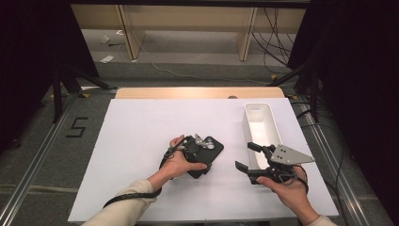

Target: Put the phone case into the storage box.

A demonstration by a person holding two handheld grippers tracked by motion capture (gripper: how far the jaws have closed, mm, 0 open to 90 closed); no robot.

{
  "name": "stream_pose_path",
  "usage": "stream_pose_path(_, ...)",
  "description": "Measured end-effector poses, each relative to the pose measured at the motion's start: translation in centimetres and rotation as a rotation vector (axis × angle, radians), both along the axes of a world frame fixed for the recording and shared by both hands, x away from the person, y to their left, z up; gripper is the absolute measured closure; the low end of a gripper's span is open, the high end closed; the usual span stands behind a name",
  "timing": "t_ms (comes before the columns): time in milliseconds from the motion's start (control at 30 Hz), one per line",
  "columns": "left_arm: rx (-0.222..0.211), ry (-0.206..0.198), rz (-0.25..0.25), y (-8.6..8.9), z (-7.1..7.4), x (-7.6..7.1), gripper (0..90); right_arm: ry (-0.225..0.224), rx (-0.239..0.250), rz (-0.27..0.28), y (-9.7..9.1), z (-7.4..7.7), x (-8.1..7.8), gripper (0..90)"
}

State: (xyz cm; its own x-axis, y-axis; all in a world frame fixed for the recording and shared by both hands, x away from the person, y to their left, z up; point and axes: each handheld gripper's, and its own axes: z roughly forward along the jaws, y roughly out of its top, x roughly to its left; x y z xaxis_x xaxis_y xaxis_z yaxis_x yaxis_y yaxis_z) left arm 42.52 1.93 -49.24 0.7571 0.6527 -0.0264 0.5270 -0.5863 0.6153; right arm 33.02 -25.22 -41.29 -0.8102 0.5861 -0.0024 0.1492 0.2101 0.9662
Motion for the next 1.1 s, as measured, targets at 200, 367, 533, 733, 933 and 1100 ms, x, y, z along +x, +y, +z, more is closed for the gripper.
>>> stream_pose_path(200,0.000,0.013,-0.007,0.05,0.08,0.11,0.5,0.001,-0.001,0.002,0.05,-0.03,0.02,22.1)
stream_pose_path(367,0.012,0.020,0.003,-0.11,0.18,0.11,1.3,0.000,-0.003,0.003,0.09,-0.06,0.03,22.1)
stream_pose_path(533,0.020,0.032,0.018,-0.24,0.37,0.03,4.1,-0.001,-0.002,0.003,0.08,-0.05,0.05,22.2)
stream_pose_path(733,0.025,0.035,0.031,-0.32,0.56,-0.15,8.7,0.000,0.001,0.003,0.07,-0.04,0.03,22.4)
stream_pose_path(933,0.029,0.034,0.044,-0.37,0.62,-0.24,10.8,0.007,0.000,0.009,0.12,-0.11,0.04,22.4)
stream_pose_path(1100,0.026,0.027,0.056,-0.40,0.64,-0.39,12.2,0.008,-0.002,0.009,0.09,-0.13,0.07,22.5)
